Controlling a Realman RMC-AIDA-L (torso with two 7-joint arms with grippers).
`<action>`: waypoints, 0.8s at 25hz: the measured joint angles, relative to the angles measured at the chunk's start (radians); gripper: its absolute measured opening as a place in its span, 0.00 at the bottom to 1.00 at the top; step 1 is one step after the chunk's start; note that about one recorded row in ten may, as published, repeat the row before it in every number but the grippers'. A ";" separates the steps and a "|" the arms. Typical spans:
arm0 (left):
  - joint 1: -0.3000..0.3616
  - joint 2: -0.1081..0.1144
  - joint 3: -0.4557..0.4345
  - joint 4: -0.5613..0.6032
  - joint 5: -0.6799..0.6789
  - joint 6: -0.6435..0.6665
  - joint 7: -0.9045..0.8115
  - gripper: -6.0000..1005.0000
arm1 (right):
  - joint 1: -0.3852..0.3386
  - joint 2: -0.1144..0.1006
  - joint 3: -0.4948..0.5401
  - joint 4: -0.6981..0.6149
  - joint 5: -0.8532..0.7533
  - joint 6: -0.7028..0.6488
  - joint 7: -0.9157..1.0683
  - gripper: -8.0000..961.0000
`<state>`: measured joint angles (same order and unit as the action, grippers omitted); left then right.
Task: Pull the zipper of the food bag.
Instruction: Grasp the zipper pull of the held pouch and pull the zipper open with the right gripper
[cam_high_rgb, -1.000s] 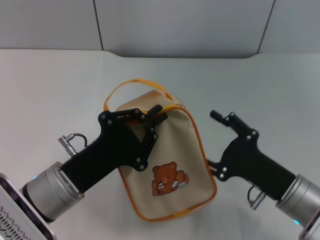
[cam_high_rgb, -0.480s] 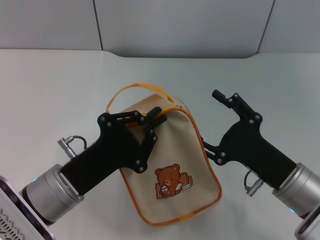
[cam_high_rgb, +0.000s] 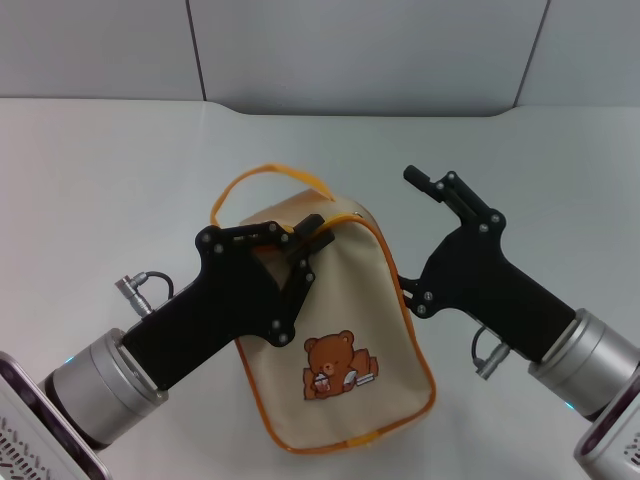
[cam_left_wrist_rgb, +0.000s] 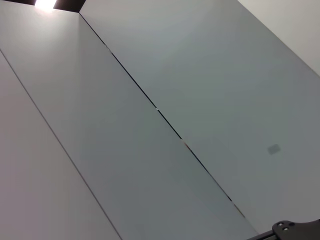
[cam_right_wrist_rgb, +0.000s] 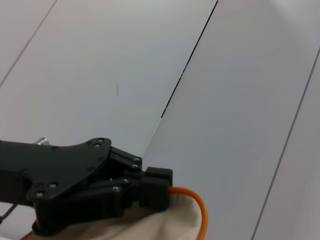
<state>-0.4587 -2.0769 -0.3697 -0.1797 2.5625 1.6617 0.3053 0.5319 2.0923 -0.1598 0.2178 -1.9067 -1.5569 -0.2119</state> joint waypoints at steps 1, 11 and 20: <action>0.000 0.000 0.000 0.000 0.000 0.000 0.000 0.07 | 0.002 0.000 0.000 0.003 0.000 0.000 0.000 0.83; 0.000 0.000 0.000 0.000 -0.001 0.002 0.000 0.07 | 0.006 0.000 0.000 0.006 -0.011 -0.011 0.000 0.71; 0.000 0.000 0.000 0.000 -0.001 0.003 0.000 0.07 | 0.007 0.000 0.006 0.016 -0.076 -0.002 -0.045 0.31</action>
<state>-0.4587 -2.0770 -0.3696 -0.1794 2.5612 1.6648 0.3053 0.5391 2.0922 -0.1537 0.2334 -1.9829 -1.5588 -0.2564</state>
